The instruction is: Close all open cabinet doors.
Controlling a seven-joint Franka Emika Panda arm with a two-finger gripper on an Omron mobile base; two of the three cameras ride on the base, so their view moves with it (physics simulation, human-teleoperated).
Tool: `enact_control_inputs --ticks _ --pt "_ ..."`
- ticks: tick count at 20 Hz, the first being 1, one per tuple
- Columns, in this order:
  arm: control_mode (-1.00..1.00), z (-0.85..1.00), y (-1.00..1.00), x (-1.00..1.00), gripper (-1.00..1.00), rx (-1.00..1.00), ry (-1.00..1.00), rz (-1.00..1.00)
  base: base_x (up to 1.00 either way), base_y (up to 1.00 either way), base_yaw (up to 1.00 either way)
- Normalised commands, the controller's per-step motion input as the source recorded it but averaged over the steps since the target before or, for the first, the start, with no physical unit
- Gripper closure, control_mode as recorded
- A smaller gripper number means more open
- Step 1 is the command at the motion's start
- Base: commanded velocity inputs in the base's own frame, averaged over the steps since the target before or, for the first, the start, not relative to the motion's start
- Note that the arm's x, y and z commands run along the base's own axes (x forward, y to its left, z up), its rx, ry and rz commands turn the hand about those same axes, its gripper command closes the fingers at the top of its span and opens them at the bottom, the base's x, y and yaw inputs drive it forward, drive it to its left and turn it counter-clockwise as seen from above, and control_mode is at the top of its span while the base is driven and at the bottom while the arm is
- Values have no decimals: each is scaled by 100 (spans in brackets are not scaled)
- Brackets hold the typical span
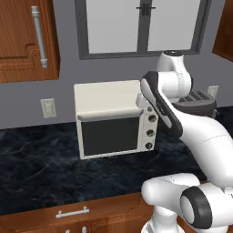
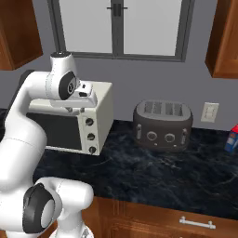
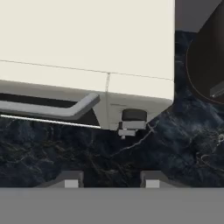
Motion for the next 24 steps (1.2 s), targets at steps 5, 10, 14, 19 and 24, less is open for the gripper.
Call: enact_control_inputs --ticks 5,10,14,19,24 --pt "100 0 0 0 -100 0 0 0 -26 -14 0" --pt "100 0 0 0 -100 0 0 0 -67 -54 0" --pt "100 0 0 0 -100 0 0 0 -64 -66 0" --pt "100 0 0 0 -100 0 0 0 -47 -70 0" --pt "100 0 0 0 -100 0 0 0 -26 -66 0"
